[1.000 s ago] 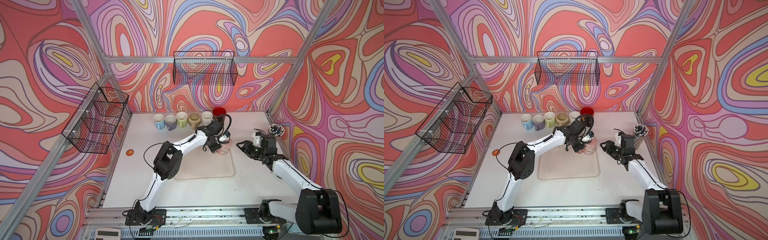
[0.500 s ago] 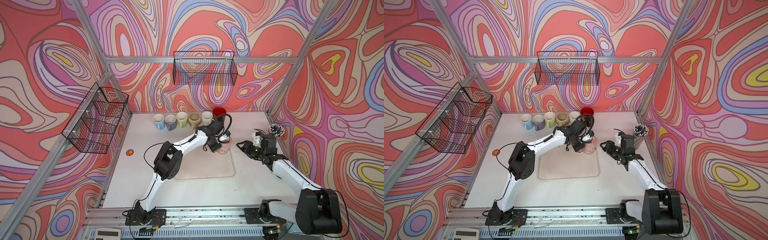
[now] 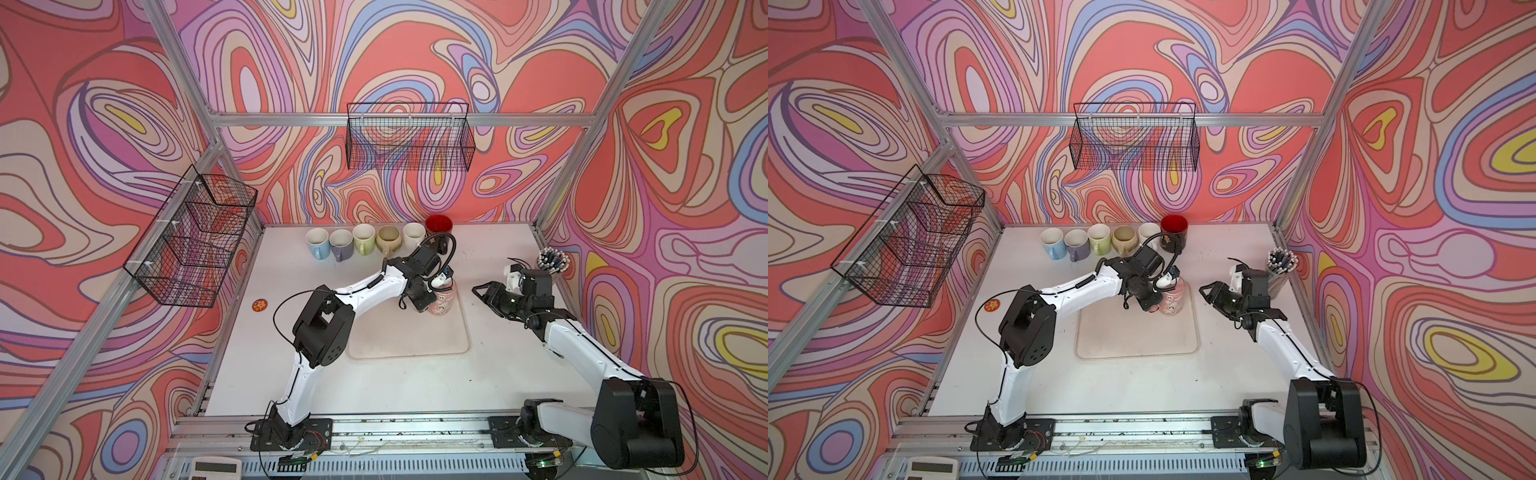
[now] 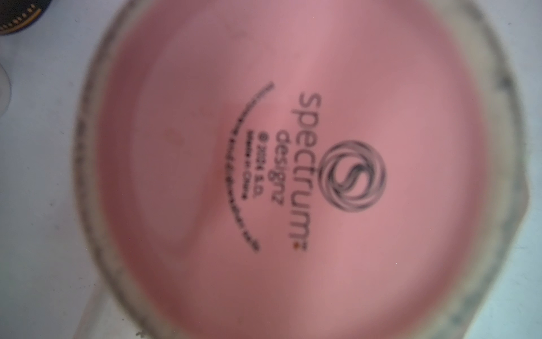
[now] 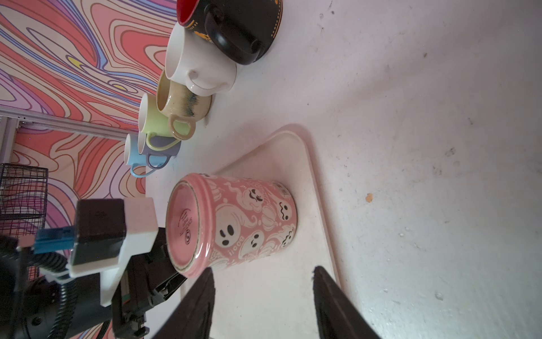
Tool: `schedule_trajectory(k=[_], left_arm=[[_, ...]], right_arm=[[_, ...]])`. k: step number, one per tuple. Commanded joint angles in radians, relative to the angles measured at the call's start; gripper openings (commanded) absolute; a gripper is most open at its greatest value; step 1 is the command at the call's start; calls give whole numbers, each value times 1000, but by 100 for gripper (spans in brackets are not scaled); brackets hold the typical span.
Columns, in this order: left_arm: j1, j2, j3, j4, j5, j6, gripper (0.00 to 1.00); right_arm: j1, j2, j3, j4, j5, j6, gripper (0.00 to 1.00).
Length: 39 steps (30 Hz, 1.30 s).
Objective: Turn the mug right side up
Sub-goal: 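Lift the pink ghost mug off the tray with left gripper and tilt it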
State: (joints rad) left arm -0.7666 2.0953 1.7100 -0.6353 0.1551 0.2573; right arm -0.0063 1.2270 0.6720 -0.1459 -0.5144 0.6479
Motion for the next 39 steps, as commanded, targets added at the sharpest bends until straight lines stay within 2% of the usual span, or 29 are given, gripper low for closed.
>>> schedule_trajectory(k=[1,11,18,30,34,39], left_arm=[[5,-118,-50,134,68,-60,0],[102,-269,-187,235,253,-248,0],[157,-426,-329,356,327,-391,0],[220,-645,-481,553,434,-638,0],[225,-698,-498,608,464,-714,0],[233,-738,-508,681,509,-794,0]], right_arm=[[-6,-12,10,-24,-8,-12,55],[-5,-17,15,-22,-61,12,57],[-4,-71,-8,47,-129,33,71],[6,-296,-189,453,-275,216,94],[36,-315,-226,616,-332,292,95],[113,-269,-235,765,-369,353,92]])
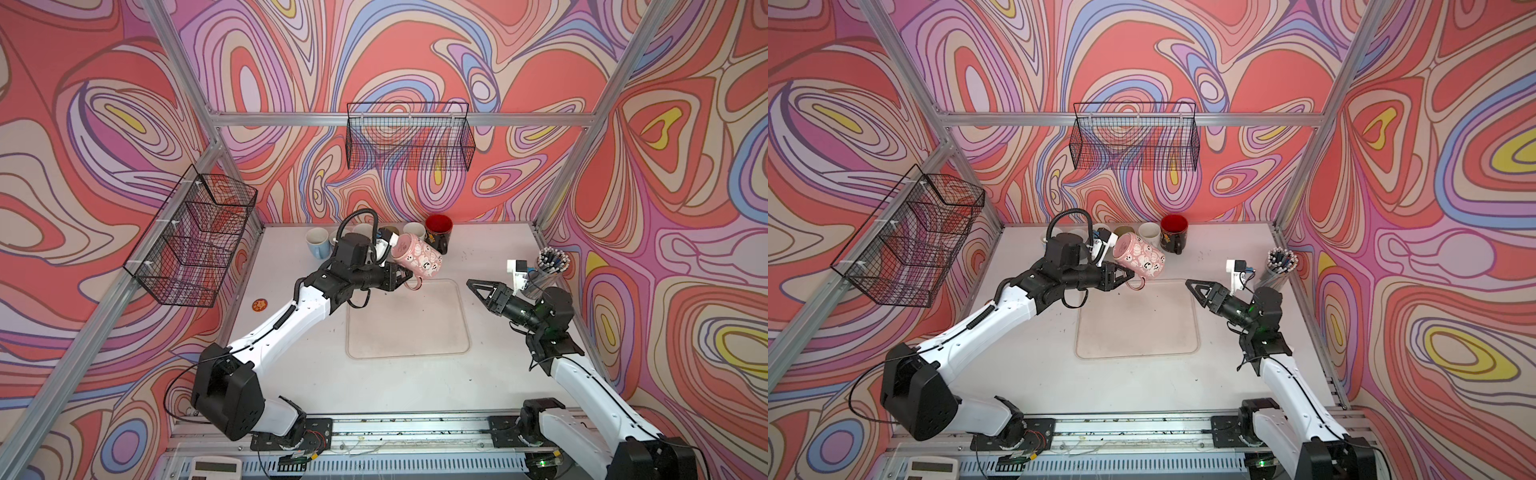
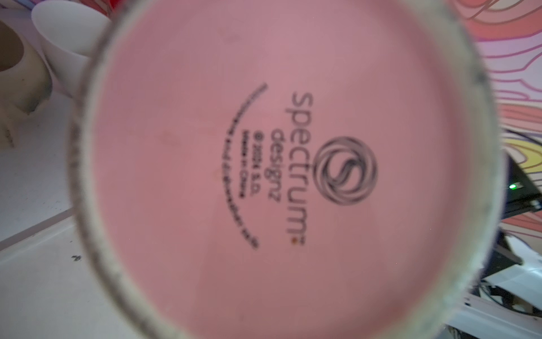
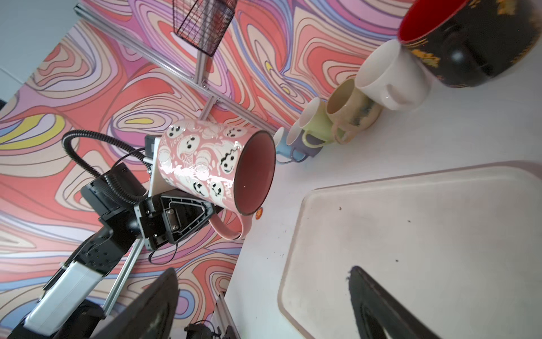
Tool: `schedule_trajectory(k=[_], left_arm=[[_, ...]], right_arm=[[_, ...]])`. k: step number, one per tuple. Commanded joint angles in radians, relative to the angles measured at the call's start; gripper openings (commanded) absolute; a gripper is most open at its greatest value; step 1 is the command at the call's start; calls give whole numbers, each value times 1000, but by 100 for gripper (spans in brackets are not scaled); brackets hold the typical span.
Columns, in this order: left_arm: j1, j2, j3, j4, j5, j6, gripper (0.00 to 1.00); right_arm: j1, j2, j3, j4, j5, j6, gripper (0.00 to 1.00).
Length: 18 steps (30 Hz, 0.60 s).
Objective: Turn the mug right side up
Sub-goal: 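Lift the pink ghost mug off the tray with left gripper and tilt it, then hold the pink mug sideways with left gripper while right gripper grasps its rim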
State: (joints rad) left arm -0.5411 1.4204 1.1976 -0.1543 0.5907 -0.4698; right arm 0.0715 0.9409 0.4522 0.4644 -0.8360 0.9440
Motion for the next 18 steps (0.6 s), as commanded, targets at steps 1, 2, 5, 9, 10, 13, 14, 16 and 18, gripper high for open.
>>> schedule_trajectory(k=[1,2,5,9,10,13,14,16,18], left_arm=[[10,-73,-2,219,81,-85,0],[10,-83,-6,238,87,-98,0],[15,-106,-18,272,99,-126,0],[17,-129,-37,328,122,-166,0],[18,-137,-44,353,131,-183,0],[18,-158,-59,387,133,-207,0],[18,-164,-59,389,132,-208,0],[18,-172,-61,390,130,-208,0],[17,-176,-63,395,130,-211,0]], right_arm=[[57,28,-12,174,-44,60,91],[79,39,-9,198,-40,61,91],[143,82,-2,303,-31,92,91],[178,162,4,514,-35,183,91],[183,186,8,571,-36,211,91],[197,258,27,717,-41,285,90],[203,279,36,750,-43,305,89],[217,317,57,785,-47,327,88],[229,345,79,787,-48,335,86]])
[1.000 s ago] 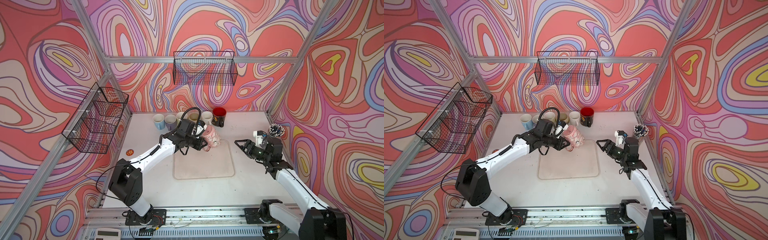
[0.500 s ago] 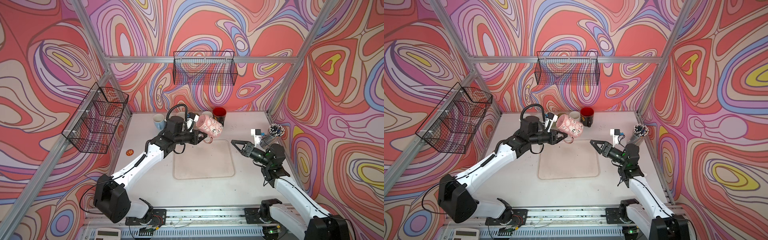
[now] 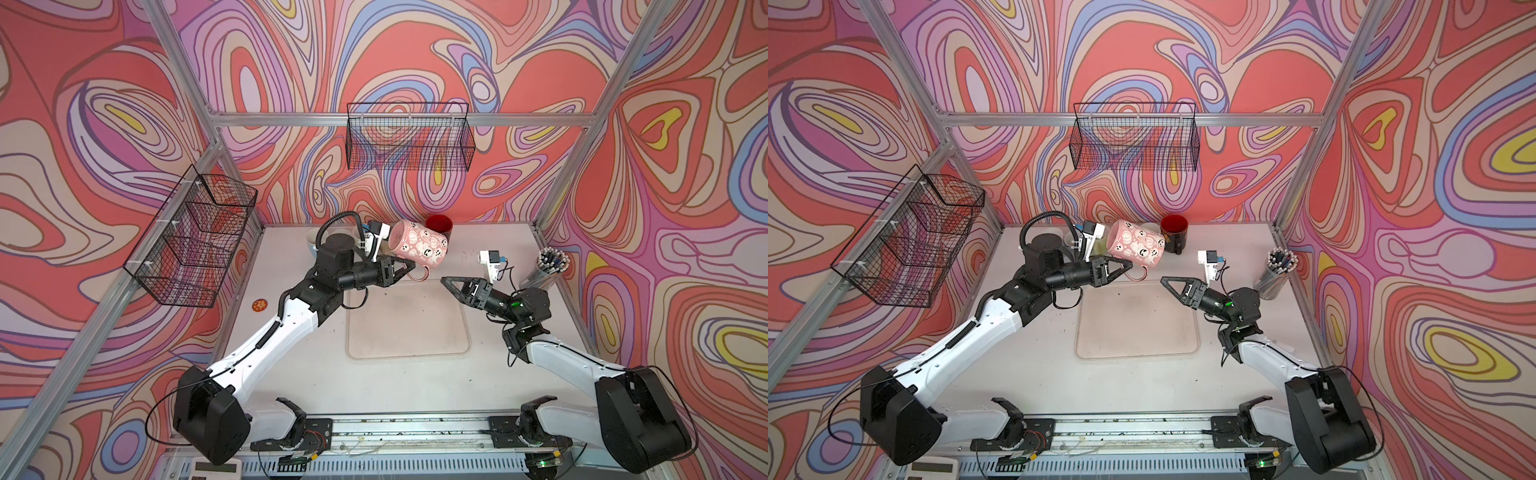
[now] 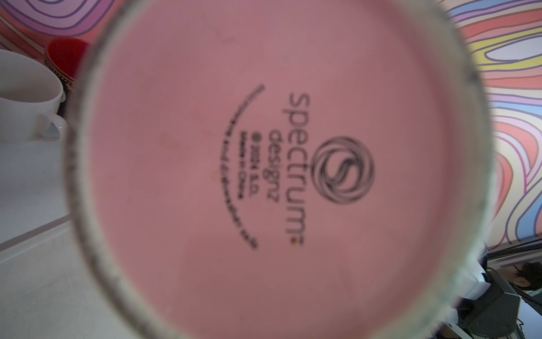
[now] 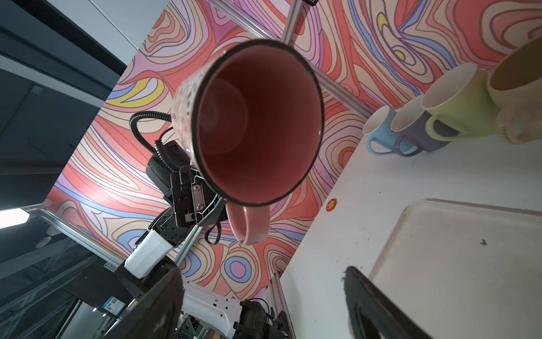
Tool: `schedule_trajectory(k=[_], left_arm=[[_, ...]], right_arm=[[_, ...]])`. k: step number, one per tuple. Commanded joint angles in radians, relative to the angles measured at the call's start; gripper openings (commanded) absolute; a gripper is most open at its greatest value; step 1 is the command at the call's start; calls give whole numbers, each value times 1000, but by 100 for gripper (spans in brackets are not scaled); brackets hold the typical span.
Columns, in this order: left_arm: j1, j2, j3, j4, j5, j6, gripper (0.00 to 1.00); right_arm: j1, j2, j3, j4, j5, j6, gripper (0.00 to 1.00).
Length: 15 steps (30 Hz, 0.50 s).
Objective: Turn the mug right side up
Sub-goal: 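Hold the pink mug sideways with left gripper while right gripper grasps its rim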
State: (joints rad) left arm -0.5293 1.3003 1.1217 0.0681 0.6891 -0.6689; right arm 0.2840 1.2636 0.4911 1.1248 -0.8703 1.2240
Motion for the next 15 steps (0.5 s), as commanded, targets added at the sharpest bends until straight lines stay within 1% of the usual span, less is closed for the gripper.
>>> schedule_trajectory(k=[1,10,15], left_arm=[[5,-56,13,176,32,-15,0],[6,-25,35,232,40,-46,0],[5,0,40,278,56,-72,0]], right_arm=[[25,37,50,129,-14,57,85],[94,108,111,182,-15,58,85],[107,150,142,225,-6,77,83]])
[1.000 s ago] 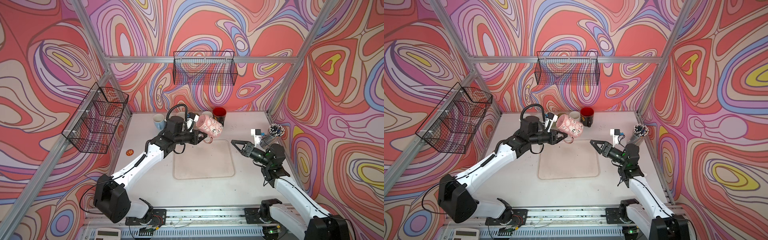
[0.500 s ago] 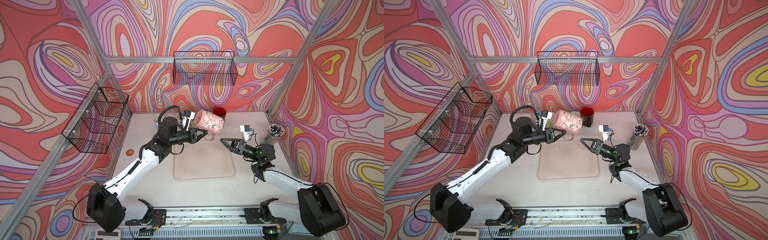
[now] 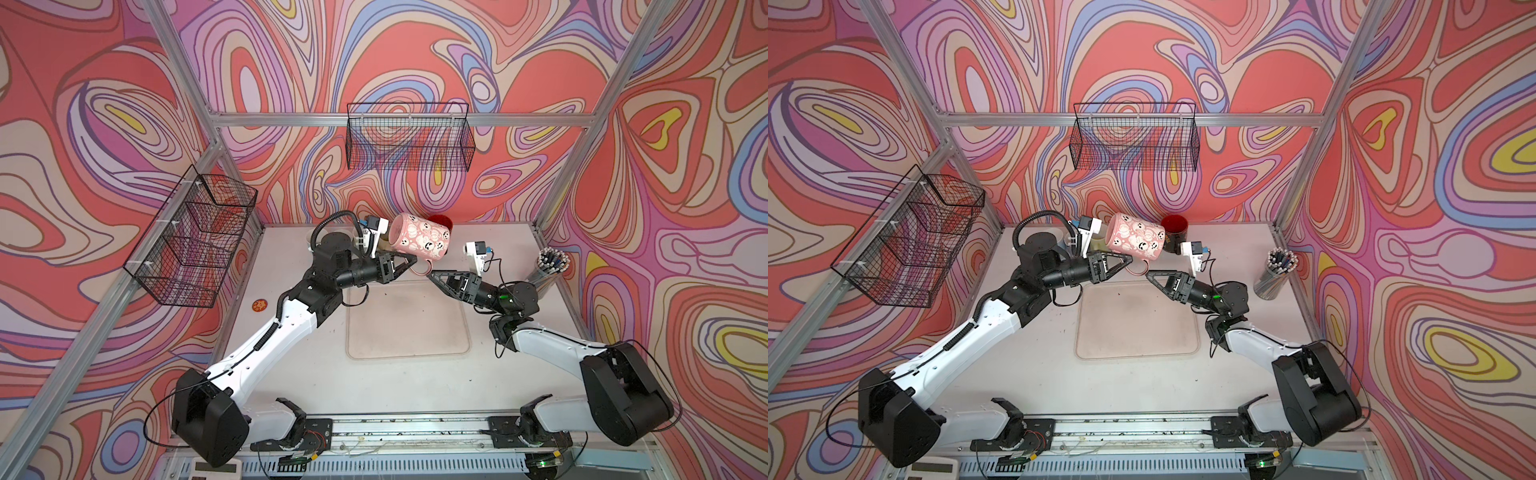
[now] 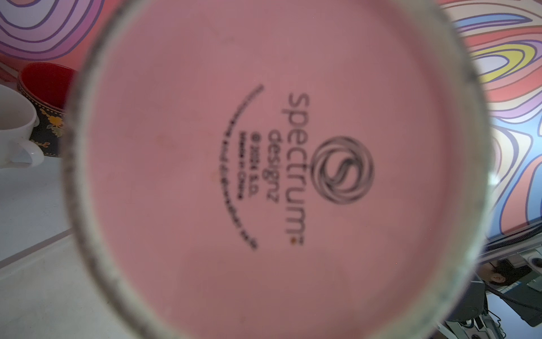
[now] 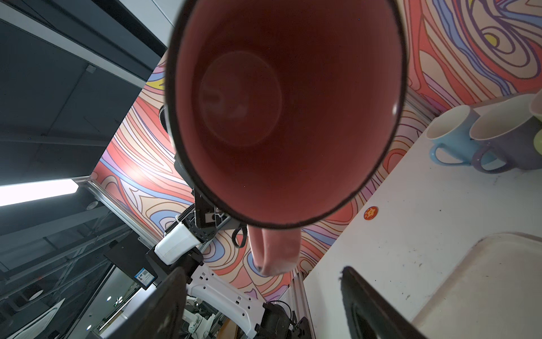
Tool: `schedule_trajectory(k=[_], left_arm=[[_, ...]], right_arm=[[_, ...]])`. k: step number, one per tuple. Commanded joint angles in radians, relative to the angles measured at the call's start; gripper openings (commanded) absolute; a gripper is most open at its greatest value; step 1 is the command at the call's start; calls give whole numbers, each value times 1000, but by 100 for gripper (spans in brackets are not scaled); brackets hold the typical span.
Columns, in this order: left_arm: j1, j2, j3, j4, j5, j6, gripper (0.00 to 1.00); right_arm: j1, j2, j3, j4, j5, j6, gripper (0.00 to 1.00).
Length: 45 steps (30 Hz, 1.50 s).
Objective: Turn the mug right side up
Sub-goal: 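Hold the pink mug sideways with left gripper while right gripper grasps its rim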
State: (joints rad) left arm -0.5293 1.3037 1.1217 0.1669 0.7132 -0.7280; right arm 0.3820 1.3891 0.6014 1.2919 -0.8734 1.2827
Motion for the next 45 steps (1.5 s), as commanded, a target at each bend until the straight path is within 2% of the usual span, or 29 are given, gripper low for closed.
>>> schedule_trajectory(k=[1,5,8,16,34,37,41,45], left_arm=[[6,0,41,190,38,-20,0],[6,12,36,217,49,-39,0],[6,18,31,228,51,-46,0],[6,34,14,254,56,-57,0],[6,88,-29,345,72,-108,0],[6,95,-34,351,73,-106,0],[8,100,-43,354,70,-102,0],[12,107,-57,375,69,-114,0]], right_arm=[[10,39,39,75,0,30,82],[11,97,73,153,4,85,78],[11,141,107,199,3,126,71],[14,186,160,198,1,138,55],[14,234,212,199,-1,158,27],[14,243,213,199,-1,159,19],[14,255,216,198,-1,162,2],[14,266,216,198,-1,160,0]])
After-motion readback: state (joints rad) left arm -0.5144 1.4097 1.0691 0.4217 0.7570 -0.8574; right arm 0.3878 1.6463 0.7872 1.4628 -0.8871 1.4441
